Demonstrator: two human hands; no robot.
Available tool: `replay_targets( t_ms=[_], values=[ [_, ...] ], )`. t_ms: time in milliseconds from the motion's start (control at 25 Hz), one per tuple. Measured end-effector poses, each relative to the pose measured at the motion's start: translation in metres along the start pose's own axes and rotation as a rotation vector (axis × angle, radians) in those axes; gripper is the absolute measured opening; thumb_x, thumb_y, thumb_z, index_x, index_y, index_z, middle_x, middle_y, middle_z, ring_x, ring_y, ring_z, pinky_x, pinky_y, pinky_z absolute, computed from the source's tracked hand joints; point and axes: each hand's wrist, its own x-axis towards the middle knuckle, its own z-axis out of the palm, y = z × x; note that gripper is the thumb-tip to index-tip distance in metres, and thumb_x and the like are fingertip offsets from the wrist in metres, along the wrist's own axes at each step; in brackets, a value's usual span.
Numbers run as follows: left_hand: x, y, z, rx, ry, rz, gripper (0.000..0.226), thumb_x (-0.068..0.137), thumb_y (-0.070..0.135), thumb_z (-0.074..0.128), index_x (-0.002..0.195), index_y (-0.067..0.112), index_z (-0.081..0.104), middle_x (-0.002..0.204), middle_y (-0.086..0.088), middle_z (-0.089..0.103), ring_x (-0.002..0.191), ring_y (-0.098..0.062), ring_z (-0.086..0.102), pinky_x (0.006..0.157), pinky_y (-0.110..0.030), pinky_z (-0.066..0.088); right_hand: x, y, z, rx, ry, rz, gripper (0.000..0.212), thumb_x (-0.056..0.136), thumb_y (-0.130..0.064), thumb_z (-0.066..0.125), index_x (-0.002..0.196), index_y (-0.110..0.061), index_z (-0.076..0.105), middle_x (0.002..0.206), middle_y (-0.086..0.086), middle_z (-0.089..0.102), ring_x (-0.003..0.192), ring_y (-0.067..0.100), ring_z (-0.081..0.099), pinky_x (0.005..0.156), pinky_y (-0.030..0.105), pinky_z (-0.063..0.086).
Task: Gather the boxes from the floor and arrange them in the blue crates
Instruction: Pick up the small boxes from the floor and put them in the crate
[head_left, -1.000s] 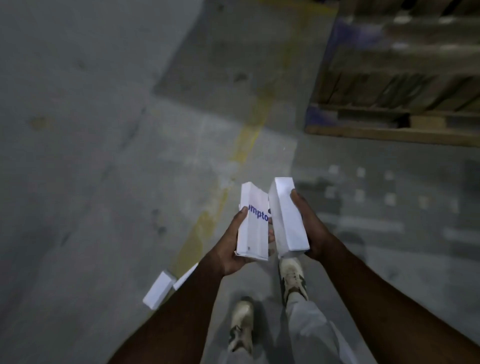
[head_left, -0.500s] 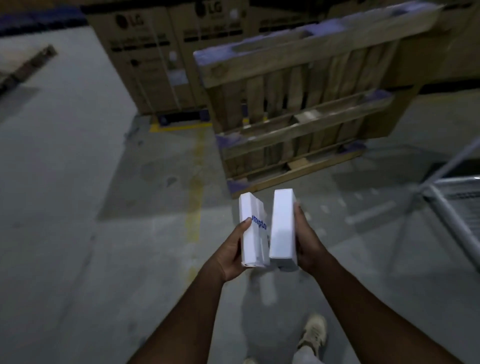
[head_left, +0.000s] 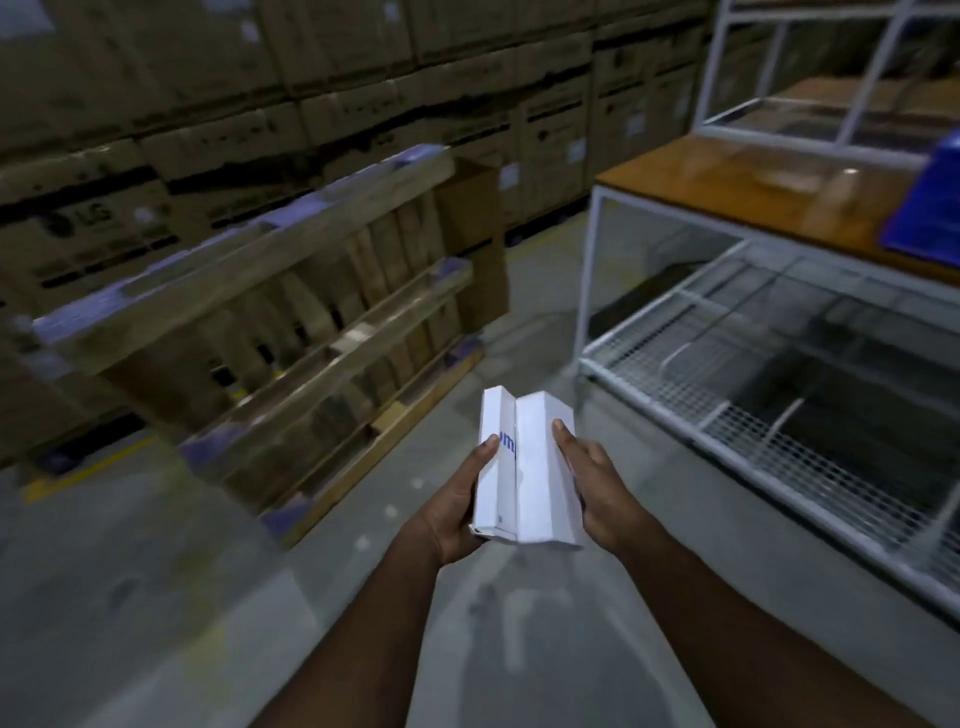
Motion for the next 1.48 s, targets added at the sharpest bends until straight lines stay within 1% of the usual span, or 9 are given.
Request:
replay_targets(
  t_ms=[120,280,400,520,840,1000,1200,1320,1480],
  values=[
    [0.056,0.001,0.079,0.064,-0.095,-0.038,0.061,0.083,0.058,0.068,0.131,0.021,0.066,0.129,-0.014,0.067,0.108,-0.030,0.067,0.106,-0.052,0.044,0.017,-0.029,-0.082,0.065,0.027,-0.048,0.085,0.066,-0.081,0.067,0.127,-0.023,0.059,0.115,0.006,0.073,0.105,0.032,0.070,0.097,0.056,0.052],
    [0.115,-0.007,0.178,0.183,-0.273,-0.078,0.043,0.087,0.047,0.068,0.121,0.021,0.071,0.125,-0.013,0.069,0.103,-0.027,0.071,0.106,-0.051,0.046,0.015,-0.072,-0.176,0.205,0.206,-0.141,0.057,0.085,-0.060,0.064,0.124,-0.020,0.053,0.113,0.009,0.070,0.101,0.030,0.069,0.093,0.052,0.055],
    [0.154,-0.017,0.249,0.310,-0.380,-0.065,0.059,0.082,0.039,0.069,0.136,0.016,0.057,0.126,-0.013,0.069,0.109,-0.028,0.069,0.089,-0.042,0.057,0.012,-0.101,-0.240,0.303,0.386,-0.203,0.049,0.091,-0.051,0.063,0.116,-0.013,0.044,0.109,0.012,0.065,0.091,0.026,0.067,0.085,0.048,0.058],
    [0.194,-0.024,0.314,0.372,-0.473,-0.006,0.080,0.071,0.045,0.079,0.141,0.018,0.050,0.128,-0.012,0.068,0.118,-0.033,0.065,0.099,-0.049,0.053,0.005,-0.128,-0.292,0.324,0.498,-0.265,0.048,0.093,-0.050,0.060,0.114,-0.010,0.044,0.106,0.013,0.065,0.090,0.026,0.066,0.088,0.050,0.056],
    [0.302,-0.014,0.471,0.346,-0.652,0.054,0.067,0.082,0.037,0.077,0.140,0.015,0.052,0.124,-0.015,0.069,0.114,-0.036,0.067,0.092,-0.055,0.056,0.004,-0.189,-0.394,0.278,0.675,-0.464,0.035,0.093,-0.046,0.060,0.120,-0.024,0.056,0.121,0.010,0.068,0.107,0.028,0.068,0.087,0.049,0.056],
    [0.339,0.001,0.529,0.395,-0.726,0.011,0.073,0.074,0.046,0.082,0.134,0.013,0.056,0.120,-0.019,0.071,0.110,-0.039,0.068,0.089,-0.064,0.054,0.013,-0.221,-0.425,0.258,0.714,-0.520,0.044,0.091,-0.043,0.065,0.132,-0.033,0.052,0.127,0.004,0.065,0.108,0.024,0.068,0.083,0.047,0.058],
    [0.376,0.018,0.591,0.475,-0.882,0.000,0.072,0.080,0.051,0.076,0.139,0.017,0.053,0.123,-0.016,0.070,0.112,-0.037,0.067,0.094,-0.059,0.053,0.037,-0.251,-0.470,0.288,0.810,-0.604,0.054,0.093,-0.020,0.066,0.140,-0.035,0.045,0.134,0.003,0.060,0.109,0.026,0.068,0.081,0.043,0.059],
    [0.395,0.018,0.625,0.534,-0.956,-0.045,0.063,0.087,0.048,0.069,0.142,0.024,0.048,0.127,-0.013,0.069,0.115,-0.035,0.067,0.095,-0.058,0.054,0.055,-0.271,-0.508,0.361,0.888,-0.660,0.056,0.093,-0.018,0.066,0.143,-0.031,0.044,0.130,0.003,0.062,0.104,0.024,0.069,0.075,0.039,0.060],
    [0.425,0.022,0.687,0.648,-0.978,-0.045,0.077,0.079,0.049,0.071,0.146,0.023,0.042,0.130,-0.014,0.066,0.113,-0.034,0.067,0.083,-0.045,0.059,0.074,-0.306,-0.584,0.371,0.895,-0.684,0.058,0.091,-0.022,0.067,0.143,-0.031,0.044,0.132,0.008,0.063,0.105,0.026,0.070,0.080,0.043,0.060]
  ],
)
